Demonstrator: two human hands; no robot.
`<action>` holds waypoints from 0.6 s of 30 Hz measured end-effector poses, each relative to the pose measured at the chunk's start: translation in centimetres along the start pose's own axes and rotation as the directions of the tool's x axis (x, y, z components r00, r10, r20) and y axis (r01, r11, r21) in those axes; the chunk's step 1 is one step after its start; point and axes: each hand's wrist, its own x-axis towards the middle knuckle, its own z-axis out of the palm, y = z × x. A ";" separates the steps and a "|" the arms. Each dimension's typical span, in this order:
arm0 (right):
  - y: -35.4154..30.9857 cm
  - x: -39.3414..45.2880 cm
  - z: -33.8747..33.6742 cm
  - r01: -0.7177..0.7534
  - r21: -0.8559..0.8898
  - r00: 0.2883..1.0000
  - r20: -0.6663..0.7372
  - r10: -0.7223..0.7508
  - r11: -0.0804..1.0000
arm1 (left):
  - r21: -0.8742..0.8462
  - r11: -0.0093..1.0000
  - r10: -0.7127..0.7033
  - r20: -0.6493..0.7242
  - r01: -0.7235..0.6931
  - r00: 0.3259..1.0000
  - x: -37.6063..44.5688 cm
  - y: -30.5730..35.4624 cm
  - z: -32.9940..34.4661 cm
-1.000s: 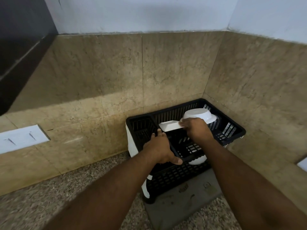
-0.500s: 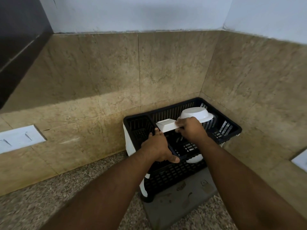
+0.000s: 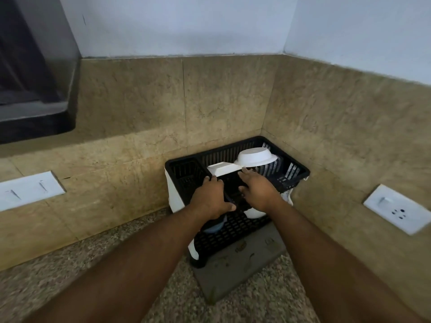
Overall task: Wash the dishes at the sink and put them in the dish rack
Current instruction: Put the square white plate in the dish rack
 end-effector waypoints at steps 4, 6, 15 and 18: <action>-0.2 -7.1 -2.1 -0.067 0.074 0.995 -0.075 0.072 0.995 | -0.098 0.987 0.120 -0.054 -0.125 0.991 -3.7 3.0 1.0; -0.1 -11.3 -3.7 -0.112 0.098 0.985 -0.123 0.123 0.989 | -0.198 0.966 0.151 -0.094 -0.167 0.984 -6.1 5.2 1.6; 0.5 -39.2 -12.1 -0.389 0.110 0.846 -0.351 0.401 0.915 | -0.256 0.785 0.557 -0.106 -0.564 0.824 -21.2 21.5 4.4; 0.5 -50.1 -15.3 -0.487 0.092 0.764 -0.436 0.475 0.868 | -0.312 0.687 0.660 -0.112 -0.656 0.743 -27.9 28.2 4.9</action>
